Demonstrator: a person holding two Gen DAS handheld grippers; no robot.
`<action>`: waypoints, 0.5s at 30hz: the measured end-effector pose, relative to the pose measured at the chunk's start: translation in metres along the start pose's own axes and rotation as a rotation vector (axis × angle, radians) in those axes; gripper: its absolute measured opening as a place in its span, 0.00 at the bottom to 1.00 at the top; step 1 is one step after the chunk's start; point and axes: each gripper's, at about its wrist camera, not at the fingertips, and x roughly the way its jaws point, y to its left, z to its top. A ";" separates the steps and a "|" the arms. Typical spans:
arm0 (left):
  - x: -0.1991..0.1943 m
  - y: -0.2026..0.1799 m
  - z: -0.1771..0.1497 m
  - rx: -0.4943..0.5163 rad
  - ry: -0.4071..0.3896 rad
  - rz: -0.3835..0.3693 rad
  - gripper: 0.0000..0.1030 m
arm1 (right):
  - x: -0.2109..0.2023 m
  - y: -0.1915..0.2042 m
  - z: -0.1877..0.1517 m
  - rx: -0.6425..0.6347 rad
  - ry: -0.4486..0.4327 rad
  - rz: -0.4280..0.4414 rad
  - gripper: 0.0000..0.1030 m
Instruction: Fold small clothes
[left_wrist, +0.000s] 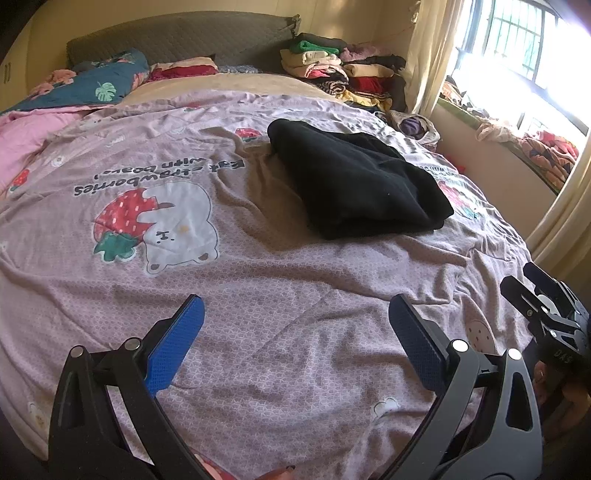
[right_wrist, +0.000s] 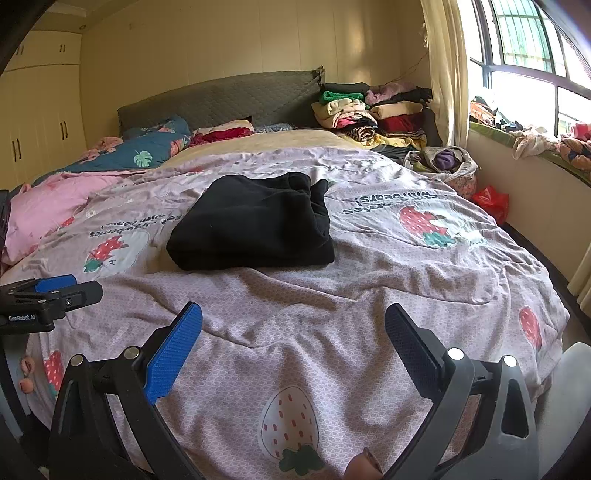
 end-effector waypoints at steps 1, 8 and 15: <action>0.001 0.000 0.001 0.003 0.002 0.000 0.91 | 0.000 0.000 0.000 0.000 0.000 0.000 0.96; 0.000 -0.001 0.000 0.002 0.001 0.003 0.91 | 0.000 0.001 0.000 -0.002 -0.001 0.001 0.96; -0.001 0.000 0.000 -0.002 -0.001 0.003 0.91 | 0.000 0.001 0.000 0.000 -0.001 0.002 0.96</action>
